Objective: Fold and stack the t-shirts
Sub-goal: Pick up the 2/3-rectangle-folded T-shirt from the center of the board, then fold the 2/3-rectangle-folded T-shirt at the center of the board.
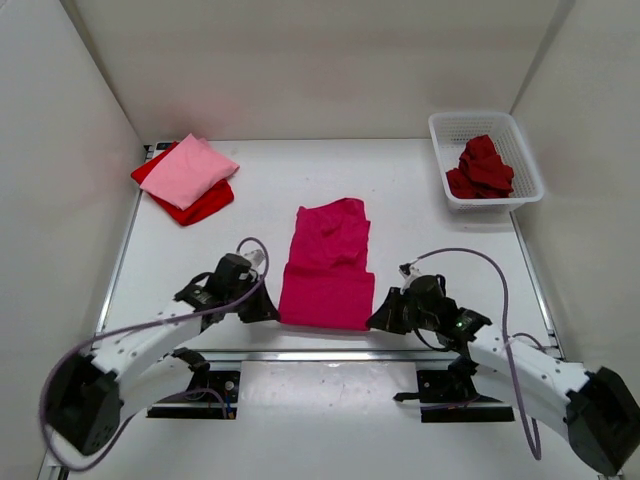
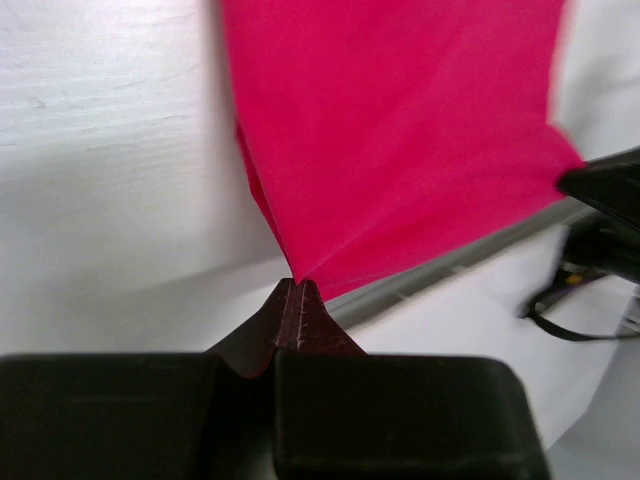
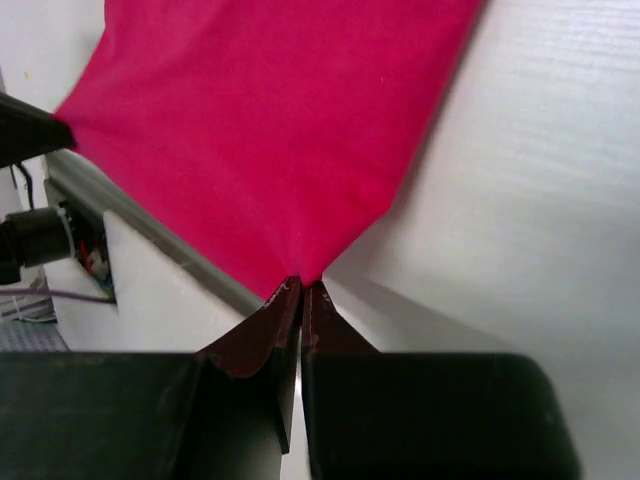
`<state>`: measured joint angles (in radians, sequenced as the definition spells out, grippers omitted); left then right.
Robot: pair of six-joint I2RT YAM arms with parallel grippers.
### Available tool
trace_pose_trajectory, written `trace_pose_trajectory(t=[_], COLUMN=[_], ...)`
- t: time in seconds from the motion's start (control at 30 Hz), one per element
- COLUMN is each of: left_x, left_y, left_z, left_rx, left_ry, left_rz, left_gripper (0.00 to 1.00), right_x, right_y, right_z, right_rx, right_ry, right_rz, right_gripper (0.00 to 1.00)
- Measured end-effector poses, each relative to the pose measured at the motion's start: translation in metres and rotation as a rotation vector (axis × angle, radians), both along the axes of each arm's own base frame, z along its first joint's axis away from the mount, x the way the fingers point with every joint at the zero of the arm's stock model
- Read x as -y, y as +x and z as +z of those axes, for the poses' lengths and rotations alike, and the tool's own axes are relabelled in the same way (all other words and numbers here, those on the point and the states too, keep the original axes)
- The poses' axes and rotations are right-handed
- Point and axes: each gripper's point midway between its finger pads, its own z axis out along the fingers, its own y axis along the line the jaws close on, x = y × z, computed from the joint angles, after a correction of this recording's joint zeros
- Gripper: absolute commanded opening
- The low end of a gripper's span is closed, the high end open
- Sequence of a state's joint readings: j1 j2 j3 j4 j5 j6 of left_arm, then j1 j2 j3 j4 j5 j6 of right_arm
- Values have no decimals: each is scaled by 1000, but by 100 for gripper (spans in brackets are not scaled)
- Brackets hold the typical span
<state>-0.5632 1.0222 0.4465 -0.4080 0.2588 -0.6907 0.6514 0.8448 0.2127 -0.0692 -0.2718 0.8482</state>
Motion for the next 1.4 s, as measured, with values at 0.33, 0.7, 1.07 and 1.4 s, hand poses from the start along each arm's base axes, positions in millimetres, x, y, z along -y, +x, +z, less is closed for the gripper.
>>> trace_pose_trajectory(t=[0.33,0.7,1.07,1.4], left_x=[15,13,8,4], left_y=[107,254,333,320], left_z=[132,50,26,59], left_rx=[211,58,48,145], left_ry=[-61,69,20,-1], left_rz=[64,225,329,332], left_gripper=[0,0,62,37], right_x=[24,12,11,10], right_y=[129,312,400,386], right_z=[117,81,25,68], right_rx=[167,119,45,153], right_ry=[-22,-98,-81,-176], right_rz=[-147,-109,-115,-91], right_gripper=[0,0,35,16])
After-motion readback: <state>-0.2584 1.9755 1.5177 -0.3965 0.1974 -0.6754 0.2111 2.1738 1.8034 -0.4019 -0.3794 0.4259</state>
